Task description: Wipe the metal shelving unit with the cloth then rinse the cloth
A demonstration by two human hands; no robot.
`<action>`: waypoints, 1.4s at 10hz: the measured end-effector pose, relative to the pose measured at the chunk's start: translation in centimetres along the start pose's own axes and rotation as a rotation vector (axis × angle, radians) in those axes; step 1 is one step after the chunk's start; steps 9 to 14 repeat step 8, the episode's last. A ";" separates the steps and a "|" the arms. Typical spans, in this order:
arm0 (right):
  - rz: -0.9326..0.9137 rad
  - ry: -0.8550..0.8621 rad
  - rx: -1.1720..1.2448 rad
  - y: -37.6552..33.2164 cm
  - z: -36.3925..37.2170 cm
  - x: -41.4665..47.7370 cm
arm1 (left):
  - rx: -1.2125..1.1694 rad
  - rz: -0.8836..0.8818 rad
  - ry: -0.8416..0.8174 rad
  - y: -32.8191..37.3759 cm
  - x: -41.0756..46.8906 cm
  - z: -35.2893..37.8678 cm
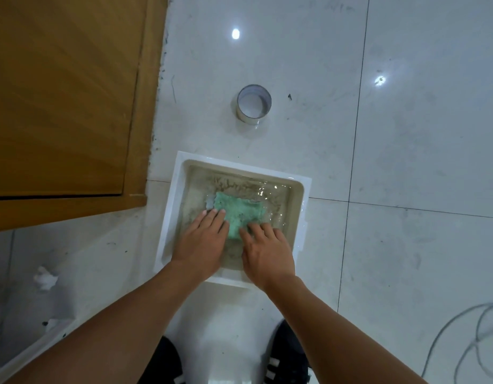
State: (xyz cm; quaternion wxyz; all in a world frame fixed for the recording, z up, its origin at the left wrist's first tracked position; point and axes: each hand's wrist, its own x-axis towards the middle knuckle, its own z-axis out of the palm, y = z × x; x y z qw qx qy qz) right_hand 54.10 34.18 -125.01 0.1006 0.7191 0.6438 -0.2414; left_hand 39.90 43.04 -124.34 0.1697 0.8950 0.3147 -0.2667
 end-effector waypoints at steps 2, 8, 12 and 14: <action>0.003 -0.015 0.031 0.1 -0.4 -0.2 | -0.023 0.010 0.004 -0.3 -0.8 0.3; 0.011 -0.240 0.034 -0.7 -5.1 -1.8 | -0.060 -0.014 0.002 -0.1 -3.5 -1.5; 0.011 -0.240 0.034 -0.7 -5.1 -1.8 | -0.060 -0.014 0.002 -0.1 -3.5 -1.5; 0.011 -0.240 0.034 -0.7 -5.1 -1.8 | -0.060 -0.014 0.002 -0.1 -3.5 -1.5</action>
